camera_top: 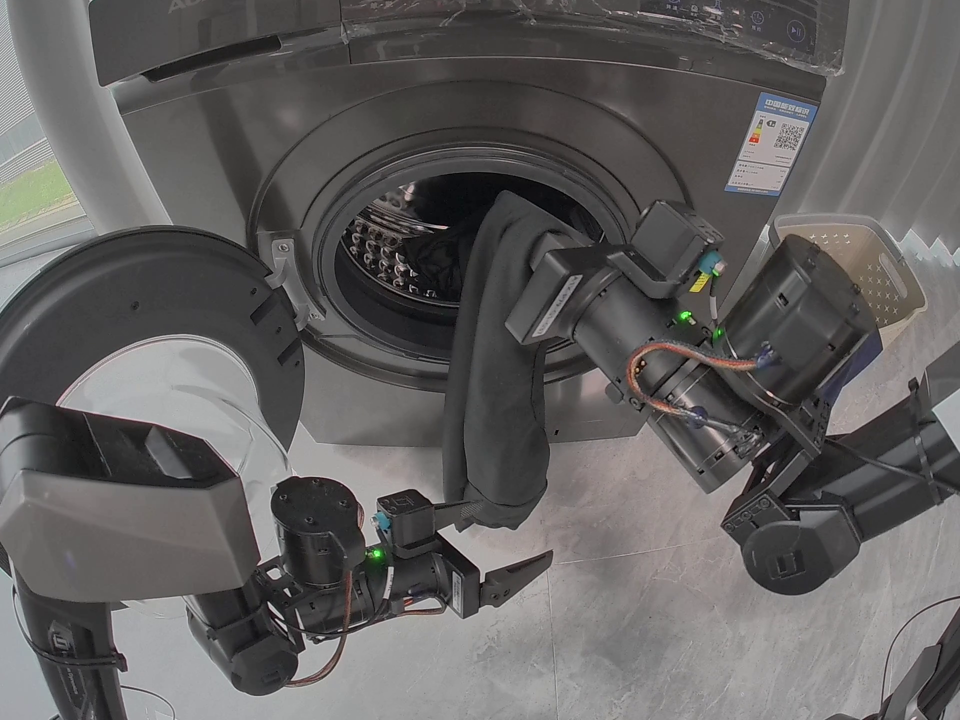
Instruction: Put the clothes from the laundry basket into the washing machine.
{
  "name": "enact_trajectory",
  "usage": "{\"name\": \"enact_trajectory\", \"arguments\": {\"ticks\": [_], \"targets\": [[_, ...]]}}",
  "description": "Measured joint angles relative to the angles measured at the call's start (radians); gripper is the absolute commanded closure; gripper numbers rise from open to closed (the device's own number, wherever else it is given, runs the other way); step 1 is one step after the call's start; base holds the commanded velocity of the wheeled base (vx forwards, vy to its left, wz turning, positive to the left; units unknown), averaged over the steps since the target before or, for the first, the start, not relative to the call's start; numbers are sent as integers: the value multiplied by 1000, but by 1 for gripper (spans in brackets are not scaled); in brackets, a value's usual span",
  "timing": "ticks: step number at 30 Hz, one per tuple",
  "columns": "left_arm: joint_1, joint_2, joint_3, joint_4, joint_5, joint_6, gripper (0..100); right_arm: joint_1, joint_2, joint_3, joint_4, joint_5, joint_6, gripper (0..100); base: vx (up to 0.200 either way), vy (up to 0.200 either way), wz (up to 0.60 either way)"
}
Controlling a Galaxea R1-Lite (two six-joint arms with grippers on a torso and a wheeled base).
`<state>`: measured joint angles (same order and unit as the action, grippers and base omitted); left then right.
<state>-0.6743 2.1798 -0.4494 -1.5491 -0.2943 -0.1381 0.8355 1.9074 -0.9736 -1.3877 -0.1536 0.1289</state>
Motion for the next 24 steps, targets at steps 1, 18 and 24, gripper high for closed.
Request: {"name": "enact_trajectory", "arguments": {"ticks": [1, 18, 24], "targets": [[0, 10, -11, 0, 0, 0, 0, 0, 1, -2, 1, 0, 0, 100, 0, 0, 0], [10, 169, -274, 0, 83, -11, 0, 8, 4, 23, -10, -16, 6, 100, 0, 0, 0], [21, 230, -388, 0, 158, -14, 0, 14, 4, 30, -12, -27, 6, 100, 0, 0, 0]]}}
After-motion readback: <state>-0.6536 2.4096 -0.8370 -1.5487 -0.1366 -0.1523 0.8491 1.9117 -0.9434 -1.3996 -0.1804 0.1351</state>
